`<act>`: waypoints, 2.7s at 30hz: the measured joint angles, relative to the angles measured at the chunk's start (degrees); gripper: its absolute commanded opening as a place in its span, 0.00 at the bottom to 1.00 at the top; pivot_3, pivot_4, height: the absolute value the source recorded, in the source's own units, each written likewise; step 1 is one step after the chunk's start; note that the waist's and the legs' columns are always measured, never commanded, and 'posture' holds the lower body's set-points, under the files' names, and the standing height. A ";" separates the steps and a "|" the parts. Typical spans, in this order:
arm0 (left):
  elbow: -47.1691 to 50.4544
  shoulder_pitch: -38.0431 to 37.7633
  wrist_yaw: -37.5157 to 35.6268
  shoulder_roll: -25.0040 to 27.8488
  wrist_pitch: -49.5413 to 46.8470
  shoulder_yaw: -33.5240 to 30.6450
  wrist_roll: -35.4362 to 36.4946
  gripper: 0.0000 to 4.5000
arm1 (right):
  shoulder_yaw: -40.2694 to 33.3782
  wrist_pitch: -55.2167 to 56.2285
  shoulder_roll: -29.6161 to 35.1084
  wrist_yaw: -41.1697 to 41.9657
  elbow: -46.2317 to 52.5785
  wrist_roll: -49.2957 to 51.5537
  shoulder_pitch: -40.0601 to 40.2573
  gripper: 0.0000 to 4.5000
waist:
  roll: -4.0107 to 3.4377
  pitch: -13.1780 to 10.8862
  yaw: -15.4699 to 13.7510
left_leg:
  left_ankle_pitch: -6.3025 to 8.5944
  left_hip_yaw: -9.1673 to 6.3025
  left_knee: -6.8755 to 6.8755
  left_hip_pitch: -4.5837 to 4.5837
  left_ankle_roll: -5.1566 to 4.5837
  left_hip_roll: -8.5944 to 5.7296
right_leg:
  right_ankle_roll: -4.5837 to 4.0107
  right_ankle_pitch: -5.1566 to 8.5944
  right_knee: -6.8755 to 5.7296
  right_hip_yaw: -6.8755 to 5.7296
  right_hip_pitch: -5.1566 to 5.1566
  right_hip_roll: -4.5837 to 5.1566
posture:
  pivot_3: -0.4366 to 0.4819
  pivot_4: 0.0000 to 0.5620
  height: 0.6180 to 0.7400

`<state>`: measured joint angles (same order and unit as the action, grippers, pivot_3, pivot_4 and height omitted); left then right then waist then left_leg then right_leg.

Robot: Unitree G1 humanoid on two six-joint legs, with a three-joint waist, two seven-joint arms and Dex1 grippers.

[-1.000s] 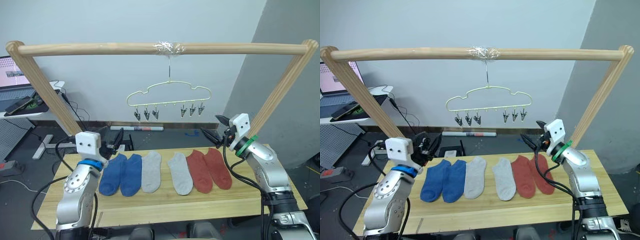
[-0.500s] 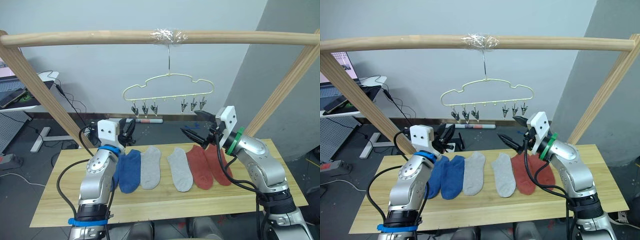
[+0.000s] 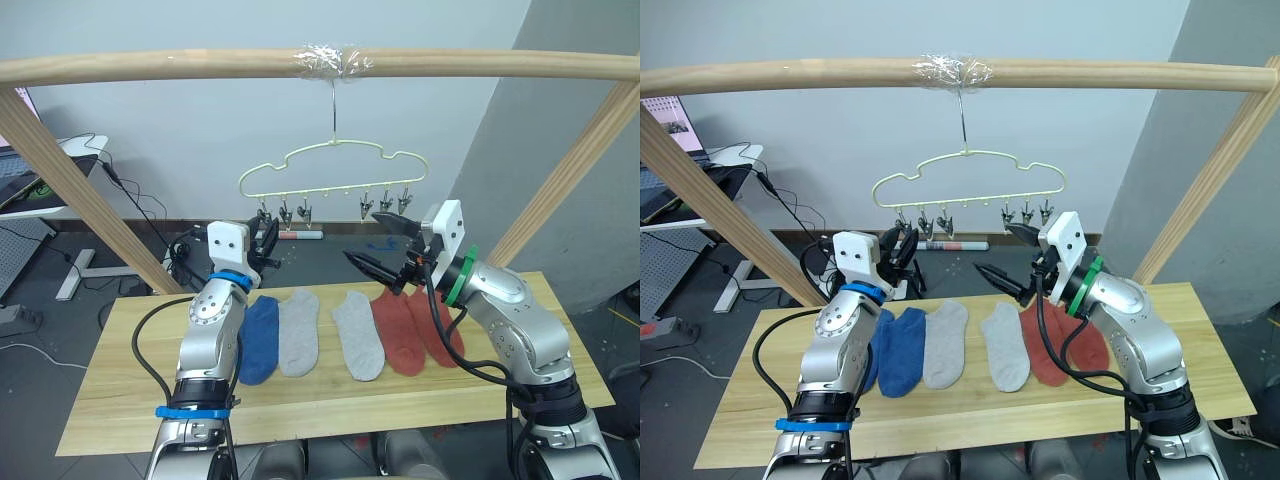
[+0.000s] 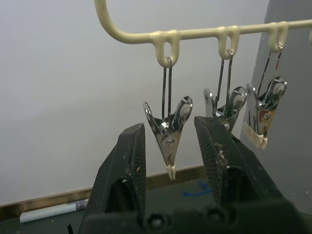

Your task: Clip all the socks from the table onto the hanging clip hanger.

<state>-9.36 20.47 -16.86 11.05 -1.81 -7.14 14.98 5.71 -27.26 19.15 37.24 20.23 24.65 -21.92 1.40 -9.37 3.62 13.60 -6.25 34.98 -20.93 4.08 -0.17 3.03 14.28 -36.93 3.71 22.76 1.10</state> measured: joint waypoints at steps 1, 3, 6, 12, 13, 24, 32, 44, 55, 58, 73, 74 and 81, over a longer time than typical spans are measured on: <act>-0.26 0.17 0.00 0.01 0.20 -0.04 -0.02 0.39 | -0.01 -0.15 -0.13 -0.10 0.00 0.23 -0.04 1.00 | 0.02 -0.04 0.03 | 0.00 0.00 0.00 0.00 0.00 0.00 | 0.00 0.00 0.00 0.00 0.00 0.00 | 0.35 0.28 1.00; -0.49 0.20 -0.01 0.01 0.74 -0.07 -0.06 0.39 | -0.02 -0.59 -0.22 -0.24 0.00 0.78 -0.03 1.00 | 0.04 -0.16 0.12 | 0.00 0.00 0.00 0.00 0.00 0.00 | 0.00 0.00 0.00 0.00 0.00 0.00 | 0.35 0.28 1.00; -1.16 0.83 0.12 0.01 1.04 -0.08 -0.12 0.39 | -0.07 -1.00 -0.41 -1.01 0.00 1.30 -0.05 1.00 | 0.06 -0.23 0.17 | 0.00 -0.01 0.00 -0.01 0.00 0.00 | 0.00 0.00 -0.01 -0.01 0.01 0.00 | 0.35 0.29 1.00; -2.03 2.67 0.45 0.05 1.30 -0.21 -0.12 0.39 | -0.22 -2.01 -0.82 -2.00 0.16 2.25 -0.21 1.00 | 0.19 -0.37 0.58 | 0.00 0.00 0.00 -0.02 0.00 0.00 | 0.01 0.00 0.00 0.00 0.01 0.00 | 0.34 0.28 1.00; -2.09 2.80 0.45 0.05 1.32 -0.32 -0.12 0.39 | -0.22 -2.06 -0.90 -2.24 0.16 2.51 -0.42 1.00 | 0.20 -0.39 0.72 | 0.00 0.00 0.00 -0.03 0.00 0.00 | 0.01 0.00 0.00 0.00 0.02 0.00 | 0.34 0.28 1.00; -2.48 3.14 0.58 0.08 2.38 -1.14 -0.39 0.39 | -1.21 -2.10 -0.89 -2.42 0.29 3.57 -1.75 1.00 | 0.27 -0.47 1.32 | 0.00 0.00 0.00 -0.10 0.00 0.01 | 0.02 -0.01 -0.03 0.01 0.13 0.00 | 0.35 0.26 1.00; -2.98 3.37 1.12 0.15 2.40 -1.16 -0.88 0.39 | -1.21 -2.10 -0.95 -2.71 0.29 3.60 -1.79 1.00 | 0.26 -0.47 1.32 | -0.01 0.00 0.02 -0.42 0.00 0.01 | 0.05 -0.03 -0.09 0.01 0.46 0.00 | 0.34 0.27 1.00; -3.06 3.37 1.13 0.37 2.44 -1.16 -1.30 0.39 | -1.69 -2.10 -0.97 -3.17 0.29 3.67 -2.55 1.00 | 0.26 -0.47 1.32 | -0.01 -0.04 0.06 -0.50 0.00 0.00 | 0.05 -0.04 -0.09 -0.02 0.50 0.01 | 0.35 0.27 1.00; -3.05 3.41 0.95 0.35 3.19 -1.16 -1.15 0.05 | -2.19 -2.13 -1.46 -3.50 0.28 3.75 -2.62 1.00 | 0.26 -0.47 1.30 | -0.01 -0.05 0.08 -0.51 0.00 0.00 | 0.05 -0.05 -0.09 -0.02 0.50 0.01 | 0.36 0.27 1.00; -3.05 3.41 0.91 0.36 3.19 -1.17 -1.14 0.05 | -2.18 -2.15 -1.73 -3.54 0.28 3.75 -2.61 1.00 | 0.26 -0.47 1.30 | -0.01 -0.05 0.08 -0.51 0.00 0.00 | 0.05 -0.05 -0.10 -0.02 0.50 0.01 | 0.36 0.27 1.00; 0.31 1.42 -0.30 2.96 -0.44 -0.95 -2.10 0.05 | 3.01 -0.89 5.92 -13.61 -20.49 -17.07 10.25 1.00 | 0.27 -0.47 1.17 | -0.02 0.01 0.14 -0.46 -0.01 -0.01 | 0.09 -0.08 -0.20 0.03 0.50 0.02 | 0.41 0.28 1.00; 0.69 1.01 -0.42 3.19 -0.73 -0.99 -2.06 0.05 | 2.66 -0.40 5.22 -14.18 -23.37 -17.61 9.73 1.00 | 0.27 -0.47 1.26 | -0.02 0.02 0.13 -0.42 -0.02 0.00 | 0.08 -0.08 -0.22 0.04 0.50 0.00 | 0.41 0.28 1.00; 3.53 0.29 0.71 2.63 -4.03 -2.28 -0.05 0.05 | 2.31 5.36 1.63 -16.39 -45.64 -21.61 0.98 1.00 | 0.26 -0.48 1.20 | -0.03 0.05 0.18 -0.40 -0.03 -0.01 | 0.10 -0.14 -0.24 0.08 0.45 0.00 | 0.44 0.27 1.00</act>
<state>-5.83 20.76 -16.15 13.68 -5.84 -9.42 14.92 8.02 -21.90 20.78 20.86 -25.41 3.04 -20.94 1.66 -9.85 4.82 13.57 -6.20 35.16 -21.33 4.05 -0.18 3.12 14.15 -37.17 3.79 23.21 1.09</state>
